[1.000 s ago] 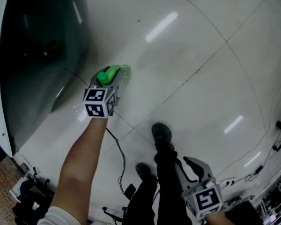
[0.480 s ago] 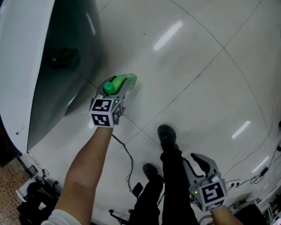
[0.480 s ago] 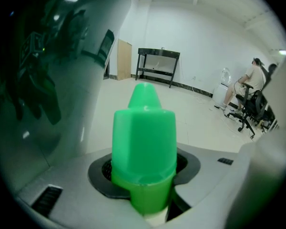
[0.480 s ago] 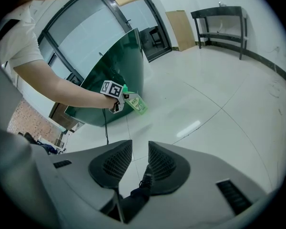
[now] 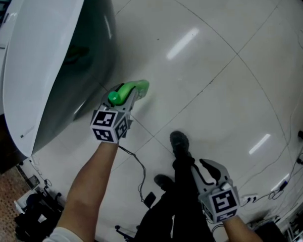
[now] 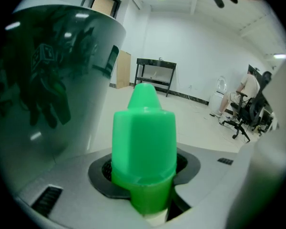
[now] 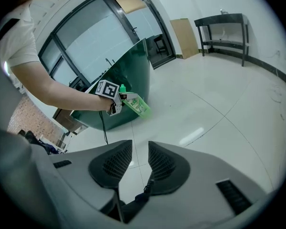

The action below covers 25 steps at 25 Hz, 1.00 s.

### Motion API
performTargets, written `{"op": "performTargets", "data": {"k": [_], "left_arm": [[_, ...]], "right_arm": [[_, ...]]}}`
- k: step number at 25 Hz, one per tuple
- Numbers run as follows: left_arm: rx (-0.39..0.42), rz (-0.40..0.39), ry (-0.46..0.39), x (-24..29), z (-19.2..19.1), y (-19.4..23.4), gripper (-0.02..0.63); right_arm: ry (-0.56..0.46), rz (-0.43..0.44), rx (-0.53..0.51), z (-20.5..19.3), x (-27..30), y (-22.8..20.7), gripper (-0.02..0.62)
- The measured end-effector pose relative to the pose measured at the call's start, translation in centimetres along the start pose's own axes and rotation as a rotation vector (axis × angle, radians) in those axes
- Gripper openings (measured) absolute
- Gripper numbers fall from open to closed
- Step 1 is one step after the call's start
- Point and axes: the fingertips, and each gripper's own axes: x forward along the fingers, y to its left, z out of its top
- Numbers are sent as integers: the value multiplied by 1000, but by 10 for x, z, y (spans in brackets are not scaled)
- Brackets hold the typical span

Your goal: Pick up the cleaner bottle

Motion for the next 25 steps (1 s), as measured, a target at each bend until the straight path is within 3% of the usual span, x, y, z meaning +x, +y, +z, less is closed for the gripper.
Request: {"op": "performTargets", "data": {"k": [15,25], "left_arm": [[-21,2,-88,-125,51,-23,176],[1,24,-209,-237,123,-49,176]], "right_arm": [[-63,-28,-81,11,-51,53,115],[-139,-32,-139,37,-104,97,115]]}}
